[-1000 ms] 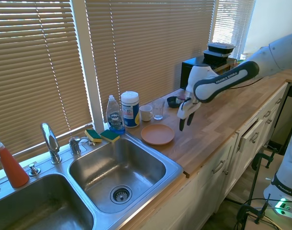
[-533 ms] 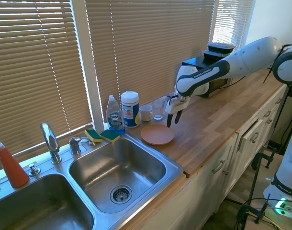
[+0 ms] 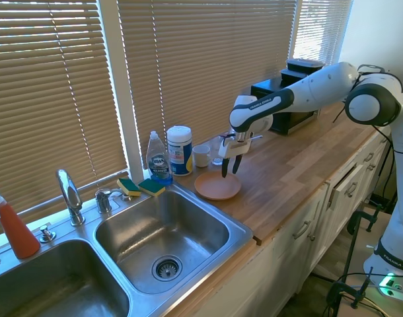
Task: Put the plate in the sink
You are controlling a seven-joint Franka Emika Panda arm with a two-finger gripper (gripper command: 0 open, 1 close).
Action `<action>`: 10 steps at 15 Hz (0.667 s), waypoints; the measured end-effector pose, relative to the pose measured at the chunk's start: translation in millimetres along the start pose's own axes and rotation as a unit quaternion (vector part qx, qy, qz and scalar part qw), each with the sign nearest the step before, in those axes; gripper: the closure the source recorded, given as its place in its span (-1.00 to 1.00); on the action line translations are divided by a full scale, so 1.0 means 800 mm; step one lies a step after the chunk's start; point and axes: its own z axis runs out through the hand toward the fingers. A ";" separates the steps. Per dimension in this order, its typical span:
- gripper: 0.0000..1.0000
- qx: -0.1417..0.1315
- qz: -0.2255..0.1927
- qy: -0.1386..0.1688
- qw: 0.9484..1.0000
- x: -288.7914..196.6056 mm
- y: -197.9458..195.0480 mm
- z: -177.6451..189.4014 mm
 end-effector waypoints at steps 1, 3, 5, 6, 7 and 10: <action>1.00 0.000 -0.003 -0.002 1.000 0.001 -0.003 0.002; 1.00 0.001 -0.006 -0.008 1.000 0.001 -0.009 0.005; 1.00 0.002 -0.009 -0.011 1.000 0.001 -0.013 0.009; 1.00 0.002 -0.010 -0.012 1.000 0.001 -0.014 0.012; 1.00 0.001 -0.011 -0.013 1.000 0.001 -0.015 0.014; 1.00 0.001 -0.016 -0.017 1.000 0.000 -0.025 0.018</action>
